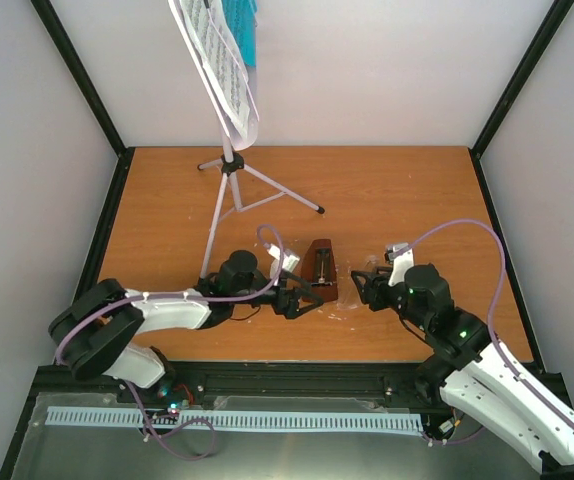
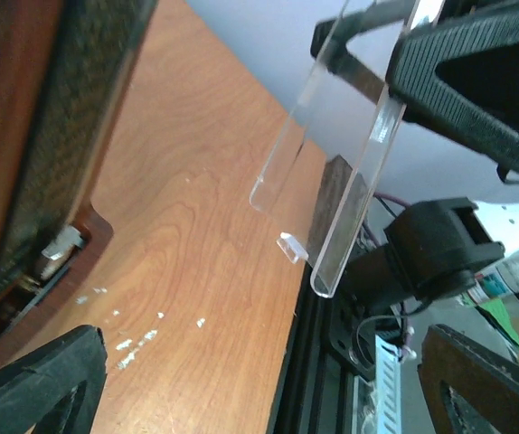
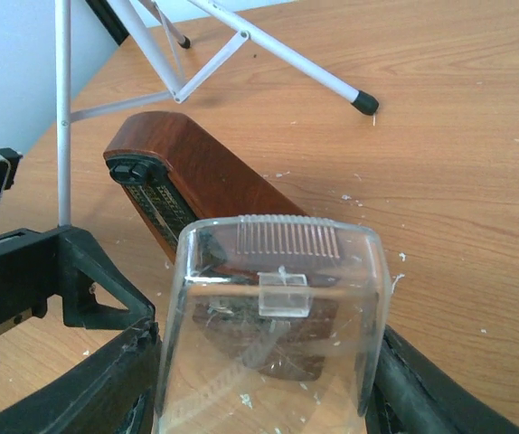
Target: Pack up the instrument practice props
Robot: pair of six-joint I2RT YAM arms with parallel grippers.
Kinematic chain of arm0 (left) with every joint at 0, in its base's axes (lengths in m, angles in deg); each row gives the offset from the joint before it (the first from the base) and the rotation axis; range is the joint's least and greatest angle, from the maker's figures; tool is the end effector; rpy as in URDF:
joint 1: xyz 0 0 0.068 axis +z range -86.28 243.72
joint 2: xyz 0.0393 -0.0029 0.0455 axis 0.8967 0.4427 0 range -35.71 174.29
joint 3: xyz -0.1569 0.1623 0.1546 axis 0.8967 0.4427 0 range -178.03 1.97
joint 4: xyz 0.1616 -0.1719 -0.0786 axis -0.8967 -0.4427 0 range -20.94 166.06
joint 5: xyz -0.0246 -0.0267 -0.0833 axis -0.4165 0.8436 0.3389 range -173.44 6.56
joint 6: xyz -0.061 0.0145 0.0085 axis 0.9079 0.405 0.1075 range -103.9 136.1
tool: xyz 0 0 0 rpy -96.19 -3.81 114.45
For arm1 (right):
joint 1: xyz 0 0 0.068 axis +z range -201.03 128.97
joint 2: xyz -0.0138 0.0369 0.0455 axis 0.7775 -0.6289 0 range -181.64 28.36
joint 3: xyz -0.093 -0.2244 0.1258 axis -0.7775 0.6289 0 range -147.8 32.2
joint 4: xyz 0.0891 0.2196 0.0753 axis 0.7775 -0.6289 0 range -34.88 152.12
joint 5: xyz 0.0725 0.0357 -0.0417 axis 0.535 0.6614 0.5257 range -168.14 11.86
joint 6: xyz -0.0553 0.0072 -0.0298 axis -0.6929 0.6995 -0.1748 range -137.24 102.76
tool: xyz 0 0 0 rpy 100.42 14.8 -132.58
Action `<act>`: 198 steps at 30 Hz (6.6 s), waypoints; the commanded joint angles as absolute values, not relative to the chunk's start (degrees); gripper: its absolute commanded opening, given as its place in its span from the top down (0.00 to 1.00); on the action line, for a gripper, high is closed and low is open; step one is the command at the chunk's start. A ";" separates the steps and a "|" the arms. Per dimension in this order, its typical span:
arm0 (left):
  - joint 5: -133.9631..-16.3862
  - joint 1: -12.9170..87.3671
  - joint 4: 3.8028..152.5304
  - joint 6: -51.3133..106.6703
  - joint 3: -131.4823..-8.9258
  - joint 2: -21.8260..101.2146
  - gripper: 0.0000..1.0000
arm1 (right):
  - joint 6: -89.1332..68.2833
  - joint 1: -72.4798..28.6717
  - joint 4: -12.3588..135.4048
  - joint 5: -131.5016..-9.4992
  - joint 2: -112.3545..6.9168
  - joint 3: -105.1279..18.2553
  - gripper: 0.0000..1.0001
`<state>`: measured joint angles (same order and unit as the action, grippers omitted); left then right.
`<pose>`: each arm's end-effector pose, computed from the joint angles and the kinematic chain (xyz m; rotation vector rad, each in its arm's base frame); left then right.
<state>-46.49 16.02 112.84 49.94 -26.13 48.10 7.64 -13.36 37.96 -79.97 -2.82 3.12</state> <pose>0.1655 -0.2253 0.1828 0.7518 2.0269 -1.5124 0.1092 0.0824 0.2478 -0.2125 2.0812 0.6465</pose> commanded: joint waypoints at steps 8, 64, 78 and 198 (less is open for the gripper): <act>-53.17 15.71 109.89 50.20 -27.98 51.60 0.05 | 8.87 -12.89 41.09 -81.08 -0.79 4.58 0.44; -54.52 41.22 70.09 24.12 -52.53 31.50 0.00 | -20.93 -11.66 98.90 -75.63 -11.75 26.65 0.45; -56.11 41.22 69.53 23.62 -51.73 29.49 0.01 | -24.54 -11.63 105.19 -77.45 -18.24 26.74 0.45; -55.23 41.20 69.81 23.63 -51.48 32.73 0.01 | -21.55 -6.75 110.88 -85.71 -38.95 24.46 0.42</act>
<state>-55.95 40.94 69.08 24.46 -51.16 33.43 -21.45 -7.50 118.00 -85.76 -38.84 24.41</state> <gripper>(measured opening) 0.995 0.580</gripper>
